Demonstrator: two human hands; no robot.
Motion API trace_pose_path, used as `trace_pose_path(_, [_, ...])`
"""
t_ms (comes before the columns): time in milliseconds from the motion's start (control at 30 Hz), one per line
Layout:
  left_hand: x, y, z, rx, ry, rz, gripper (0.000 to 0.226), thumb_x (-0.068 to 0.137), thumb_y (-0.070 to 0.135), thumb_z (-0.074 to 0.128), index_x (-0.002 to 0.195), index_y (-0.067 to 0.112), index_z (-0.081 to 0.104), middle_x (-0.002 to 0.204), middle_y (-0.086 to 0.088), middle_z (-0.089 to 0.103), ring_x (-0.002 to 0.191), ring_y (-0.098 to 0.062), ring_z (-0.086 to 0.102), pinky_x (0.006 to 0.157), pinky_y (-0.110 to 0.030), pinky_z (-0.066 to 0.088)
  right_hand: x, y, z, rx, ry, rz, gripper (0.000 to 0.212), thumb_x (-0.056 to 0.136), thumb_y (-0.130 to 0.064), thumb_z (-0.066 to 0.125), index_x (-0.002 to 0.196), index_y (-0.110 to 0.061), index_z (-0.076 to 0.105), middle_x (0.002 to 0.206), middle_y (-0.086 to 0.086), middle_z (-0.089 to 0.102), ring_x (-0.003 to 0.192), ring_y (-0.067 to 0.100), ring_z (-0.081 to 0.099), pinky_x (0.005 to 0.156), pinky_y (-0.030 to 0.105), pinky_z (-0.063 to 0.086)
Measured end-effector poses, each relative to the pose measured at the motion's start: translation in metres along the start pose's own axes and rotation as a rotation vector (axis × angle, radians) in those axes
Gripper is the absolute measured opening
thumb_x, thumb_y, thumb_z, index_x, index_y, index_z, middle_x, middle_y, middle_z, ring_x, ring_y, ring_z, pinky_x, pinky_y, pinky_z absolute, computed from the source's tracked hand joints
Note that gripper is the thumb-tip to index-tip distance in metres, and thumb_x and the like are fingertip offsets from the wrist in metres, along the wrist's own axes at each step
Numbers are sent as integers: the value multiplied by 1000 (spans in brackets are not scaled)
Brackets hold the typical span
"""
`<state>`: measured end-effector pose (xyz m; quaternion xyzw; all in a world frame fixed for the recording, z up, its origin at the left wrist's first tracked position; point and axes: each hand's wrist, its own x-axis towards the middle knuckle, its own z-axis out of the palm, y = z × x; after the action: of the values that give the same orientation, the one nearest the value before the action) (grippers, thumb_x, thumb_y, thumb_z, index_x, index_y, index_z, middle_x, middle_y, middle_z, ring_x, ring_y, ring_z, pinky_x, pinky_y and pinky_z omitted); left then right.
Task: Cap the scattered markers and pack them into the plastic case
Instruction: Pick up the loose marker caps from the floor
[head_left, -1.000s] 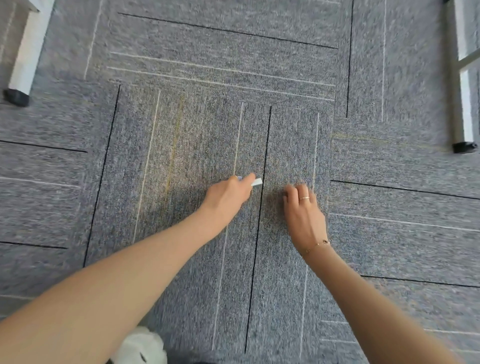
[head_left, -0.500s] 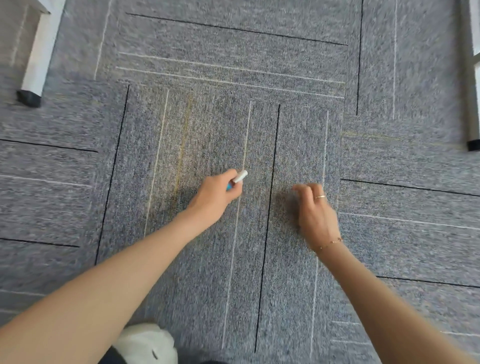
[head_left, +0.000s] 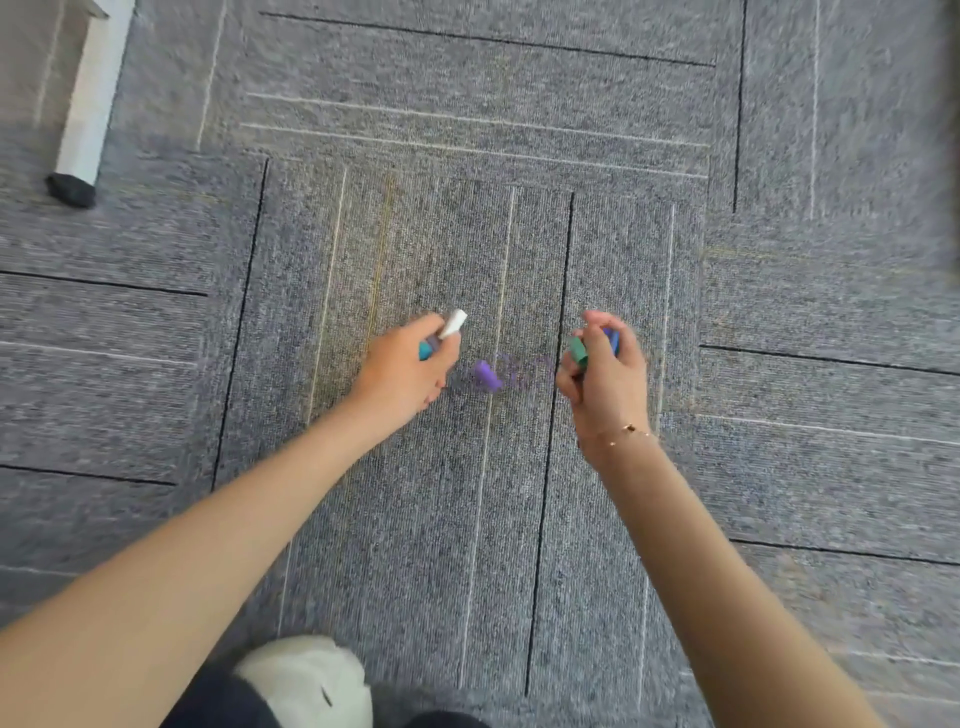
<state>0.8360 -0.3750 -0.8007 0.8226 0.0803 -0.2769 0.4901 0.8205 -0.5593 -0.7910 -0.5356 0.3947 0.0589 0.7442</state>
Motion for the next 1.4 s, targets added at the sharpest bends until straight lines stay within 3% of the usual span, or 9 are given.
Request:
trace_pose_path(133, [3, -9, -4, 32, 113, 20, 15, 98, 20, 45, 83, 20, 50, 64, 1, 49, 46, -8, 40, 36, -11, 34, -6, 23, 20, -772, 40, -531, 19, 98, -4, 38, 108, -10, 52, 105, 9, 53, 68, 1, 42, 65, 11, 39])
trace_pose_path(233, [9, -24, -15, 75, 262, -57, 20, 99, 22, 44, 81, 20, 50, 64, 2, 49, 50, -13, 43, 38, -16, 35, -19, 33, 48, -1125, -147, -554, 32, 94, 4, 37, 123, -6, 48, 124, 12, 44, 72, 10, 43, 61, 18, 42])
trace_pose_path(467, [-3, -59, -42, 51, 651, -39, 24, 99, 24, 44, 81, 8, 49, 58, -1, 48, 46, -13, 42, 44, -20, 35, -58, 104, 86, -1539, -717, -809, 43, 85, -8, 58, 125, -7, 46, 124, 14, 47, 98, 31, 52, 59, 40, 55])
trace_pose_path(567, [-11, -75, -64, -57, 711, -74, 25, 99, 24, 44, 78, 12, 45, 58, -2, 45, 43, -11, 41, 39, -23, 35, -62, 120, 83, -1618, -643, -872, 46, 73, -13, 70, 117, -11, 55, 114, 9, 58, 85, 24, 58, 53, 30, 54])
trace_pose_path(700, [-21, -92, -91, -56, 731, -133, 22, 99, 23, 44, 82, 10, 48, 62, -6, 47, 44, -12, 44, 34, -16, 35, -59, 110, 88, -1706, -797, -836, 54, 89, 1, 48, 138, -6, 29, 138, 16, 34, 109, 30, 47, 72, 33, 53])
trace_pose_path(967, [-33, -98, -92, -67, 658, -182, 19, 99, 27, 44, 92, 12, 52, 63, -3, 52, 49, -12, 49, 38, -16, 41, -57, 109, 92, -1828, -742, -966, 48, 92, -10, 55, 134, -3, 34, 125, 14, 44, 90, 22, 52, 55, 20, 47])
trace_pose_path(1167, [-34, -94, -84, -90, 627, -183, 20, 99, 28, 44, 88, 13, 50, 63, 0, 52, 49, -13, 48, 37, -16, 38, -59, 101, 92, -1750, -738, -882, 49, 94, -1, 44, 139, -3, 26, 134, 16, 33, 115, 32, 43, 75, 30, 55])
trace_pose_path(1300, [-32, -85, -83, -108, 613, -174, 20, 100, 29, 42, 83, 20, 50, 63, 0, 52, 49, -12, 47, 42, -21, 39, -65, 103, 91, -1792, -730, -859, 52, 93, 0, 44, 141, -2, 24, 142, 21, 32, 127, 40, 38, 100, 41, 44])
trace_pose_path(1400, [-34, -79, -84, -127, 627, -189, 20, 100, 30, 42, 84, 21, 50, 63, 0, 52, 49, -11, 46, 40, -20, 38, -68, 107, 88, -1800, -731, -845, 52, 89, 0, 50, 139, 0, 34, 139, 21, 41, 125, 41, 44, 101, 42, 43])
